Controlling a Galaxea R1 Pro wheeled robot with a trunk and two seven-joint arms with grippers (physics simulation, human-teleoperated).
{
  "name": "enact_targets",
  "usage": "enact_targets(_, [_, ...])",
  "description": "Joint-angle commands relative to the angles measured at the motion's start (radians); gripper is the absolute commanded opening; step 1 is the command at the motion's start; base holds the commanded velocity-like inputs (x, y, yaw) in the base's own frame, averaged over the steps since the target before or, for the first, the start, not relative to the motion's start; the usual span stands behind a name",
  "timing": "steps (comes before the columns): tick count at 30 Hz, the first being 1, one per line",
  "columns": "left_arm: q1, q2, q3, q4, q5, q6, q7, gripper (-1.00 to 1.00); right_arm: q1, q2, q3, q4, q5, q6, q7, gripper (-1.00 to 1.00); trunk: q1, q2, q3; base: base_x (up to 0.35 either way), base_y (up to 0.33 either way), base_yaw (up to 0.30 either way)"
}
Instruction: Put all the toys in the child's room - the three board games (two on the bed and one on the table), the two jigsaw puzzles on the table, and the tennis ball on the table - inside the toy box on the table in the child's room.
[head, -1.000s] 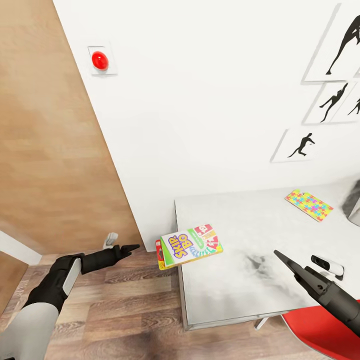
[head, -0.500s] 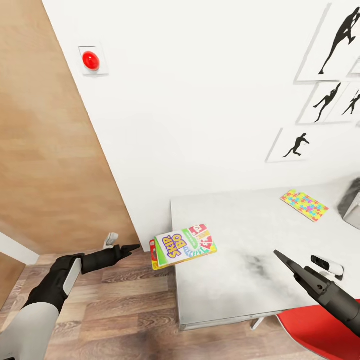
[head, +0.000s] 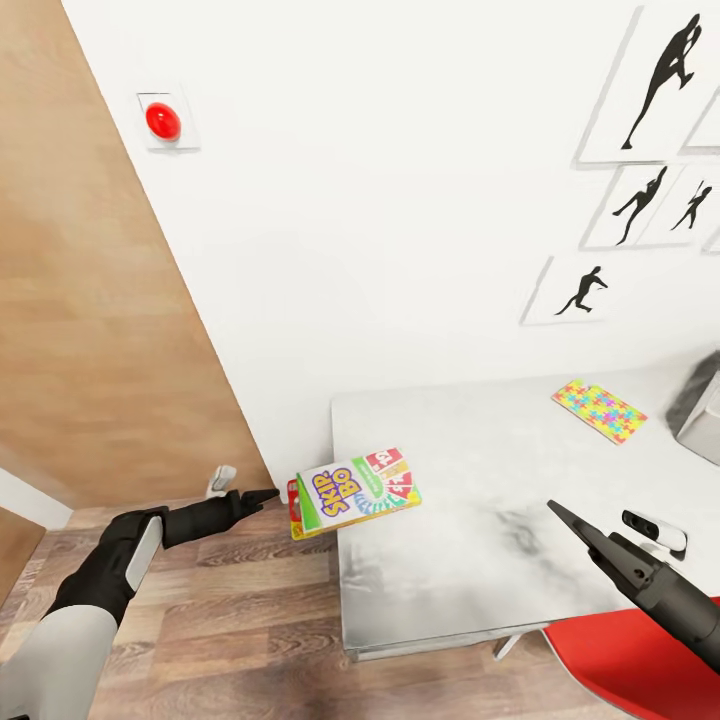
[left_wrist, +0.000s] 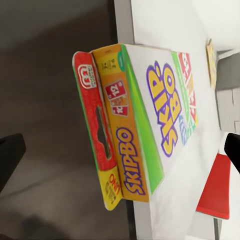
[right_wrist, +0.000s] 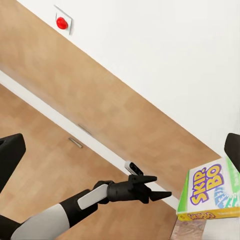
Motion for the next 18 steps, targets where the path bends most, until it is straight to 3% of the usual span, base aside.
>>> enact_targets(1, [-0.001, 0.000, 0.001, 0.000, 0.003, 0.006, -0.002, 1.00, -0.001, 0.000, 0.000, 0.000, -0.002, 0.010, 0.002, 1.00, 0.000, -0.002, -0.001, 0.000, -0.011, 0.000])
enact_targets(10, [-0.001, 0.000, 0.003, 0.000, 0.003, 0.006, -0.002, 1.00, -0.001, 0.003, 0.000, 0.000, -0.002, 0.010, 0.003, 1.00, 0.000, -0.002, -0.001, -0.001, -0.007, 0.000])
enact_targets(18, [-0.001, 0.002, 0.003, 0.000, 0.003, 0.006, -0.003, 1.00, -0.001, 0.003, 0.000, 0.000, -0.002, 0.010, 0.003, 1.00, 0.000, -0.002, -0.001, -0.036, -0.137, 0.000])
